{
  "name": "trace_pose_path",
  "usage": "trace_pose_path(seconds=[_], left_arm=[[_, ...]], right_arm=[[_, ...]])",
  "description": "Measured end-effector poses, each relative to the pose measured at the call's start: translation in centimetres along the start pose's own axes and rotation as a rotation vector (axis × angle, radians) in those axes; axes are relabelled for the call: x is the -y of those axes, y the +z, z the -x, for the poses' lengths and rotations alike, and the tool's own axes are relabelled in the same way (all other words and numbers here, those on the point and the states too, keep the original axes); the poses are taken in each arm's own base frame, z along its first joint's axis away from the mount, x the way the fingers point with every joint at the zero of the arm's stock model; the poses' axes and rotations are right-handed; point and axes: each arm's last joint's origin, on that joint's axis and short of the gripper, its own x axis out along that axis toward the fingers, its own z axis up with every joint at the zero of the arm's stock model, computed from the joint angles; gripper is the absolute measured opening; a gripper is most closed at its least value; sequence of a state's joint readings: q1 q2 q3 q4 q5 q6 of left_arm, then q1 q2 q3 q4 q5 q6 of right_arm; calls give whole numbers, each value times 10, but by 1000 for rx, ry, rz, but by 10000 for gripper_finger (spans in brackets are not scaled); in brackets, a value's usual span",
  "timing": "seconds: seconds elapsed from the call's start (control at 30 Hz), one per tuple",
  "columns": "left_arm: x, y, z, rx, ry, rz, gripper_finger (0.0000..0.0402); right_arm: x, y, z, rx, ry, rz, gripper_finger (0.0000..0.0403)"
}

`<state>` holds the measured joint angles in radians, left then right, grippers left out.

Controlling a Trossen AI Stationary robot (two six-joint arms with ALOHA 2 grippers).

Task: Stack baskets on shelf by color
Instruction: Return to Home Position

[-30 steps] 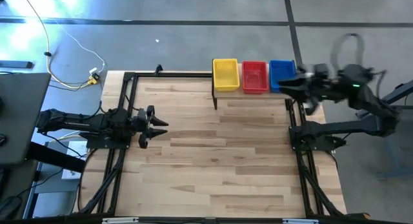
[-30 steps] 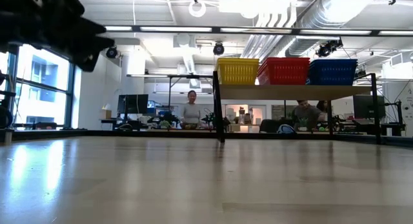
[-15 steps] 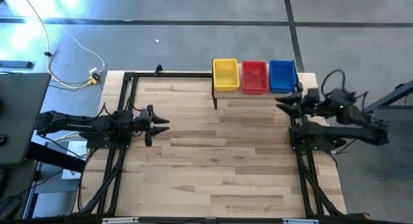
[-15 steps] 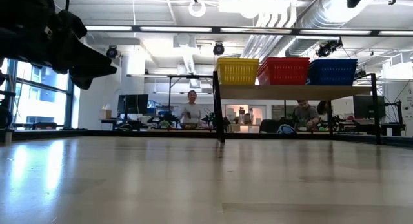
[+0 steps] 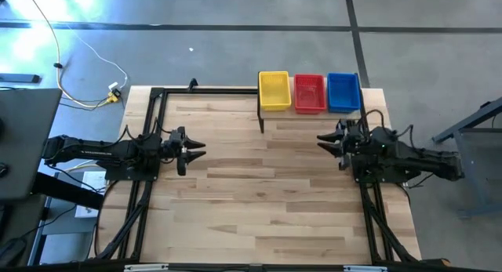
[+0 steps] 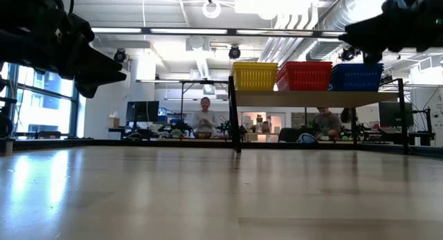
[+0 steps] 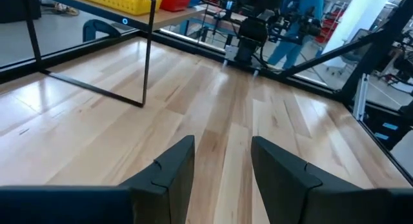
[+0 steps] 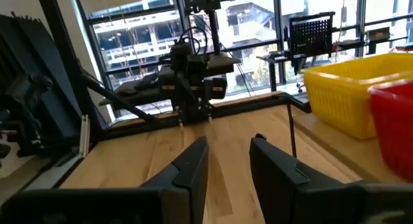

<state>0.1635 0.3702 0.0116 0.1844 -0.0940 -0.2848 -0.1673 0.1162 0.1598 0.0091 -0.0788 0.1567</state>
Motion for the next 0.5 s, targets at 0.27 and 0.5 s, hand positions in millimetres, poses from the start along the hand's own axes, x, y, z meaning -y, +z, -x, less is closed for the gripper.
trace_pose_path(seconds=[0.27, 0.5], left_arm=[[0, 0, 0, 0, 0, 0, 145], [0, 0, 0, 0, 0, 0, 145]], right_arm=[[6, -35, -3, 20, 0, -39, 101], [6, -38, -2, -4, -5, -94, 101]])
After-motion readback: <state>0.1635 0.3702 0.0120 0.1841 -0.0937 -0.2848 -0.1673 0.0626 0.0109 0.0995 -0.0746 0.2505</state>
